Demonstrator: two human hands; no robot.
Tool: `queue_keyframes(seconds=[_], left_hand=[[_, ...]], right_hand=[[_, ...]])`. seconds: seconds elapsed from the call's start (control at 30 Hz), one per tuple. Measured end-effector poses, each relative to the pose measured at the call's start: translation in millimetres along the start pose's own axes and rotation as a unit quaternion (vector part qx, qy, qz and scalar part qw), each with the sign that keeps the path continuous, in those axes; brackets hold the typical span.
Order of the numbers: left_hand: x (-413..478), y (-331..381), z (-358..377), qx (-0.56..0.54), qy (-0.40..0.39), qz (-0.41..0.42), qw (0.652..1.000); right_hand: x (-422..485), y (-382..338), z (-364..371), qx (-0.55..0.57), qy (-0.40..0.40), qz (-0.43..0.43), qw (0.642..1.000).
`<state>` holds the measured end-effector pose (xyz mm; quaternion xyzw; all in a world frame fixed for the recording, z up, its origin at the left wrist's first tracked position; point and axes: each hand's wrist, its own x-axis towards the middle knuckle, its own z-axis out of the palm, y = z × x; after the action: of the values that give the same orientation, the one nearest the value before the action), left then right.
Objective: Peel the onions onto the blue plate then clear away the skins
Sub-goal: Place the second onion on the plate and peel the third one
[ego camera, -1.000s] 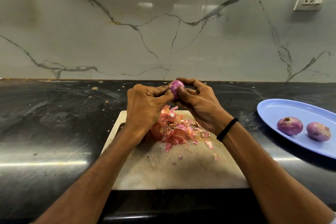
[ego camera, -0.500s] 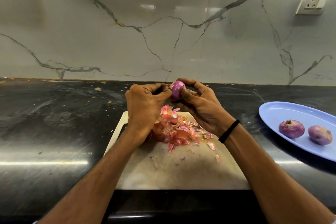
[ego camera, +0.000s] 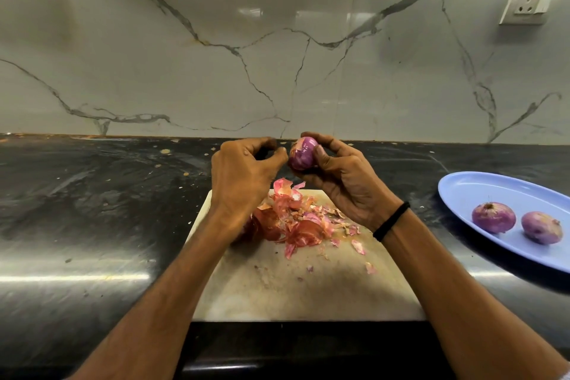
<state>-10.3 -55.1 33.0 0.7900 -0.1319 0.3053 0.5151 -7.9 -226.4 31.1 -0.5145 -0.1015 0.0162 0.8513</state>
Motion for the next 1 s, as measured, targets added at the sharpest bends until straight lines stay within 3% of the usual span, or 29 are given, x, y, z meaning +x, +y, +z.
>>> queue_keyframes(seconds=[0.13,0.4,1.0], left_hand=[[1,1,1,-0.037,-0.041,0.038,0.998],[3,-2,2,-0.069,-0.066,0.026,0.995],[-7,1,9,-0.056,-0.028,0.041,0.997]], right_hand=[[0,-2,1,-0.018,0.009,-0.011,1.000],[-2,-2,0,-0.051,0.009,-0.028,0.998],[3,7,-1,-0.090,0.021,-0.040,0.995]])
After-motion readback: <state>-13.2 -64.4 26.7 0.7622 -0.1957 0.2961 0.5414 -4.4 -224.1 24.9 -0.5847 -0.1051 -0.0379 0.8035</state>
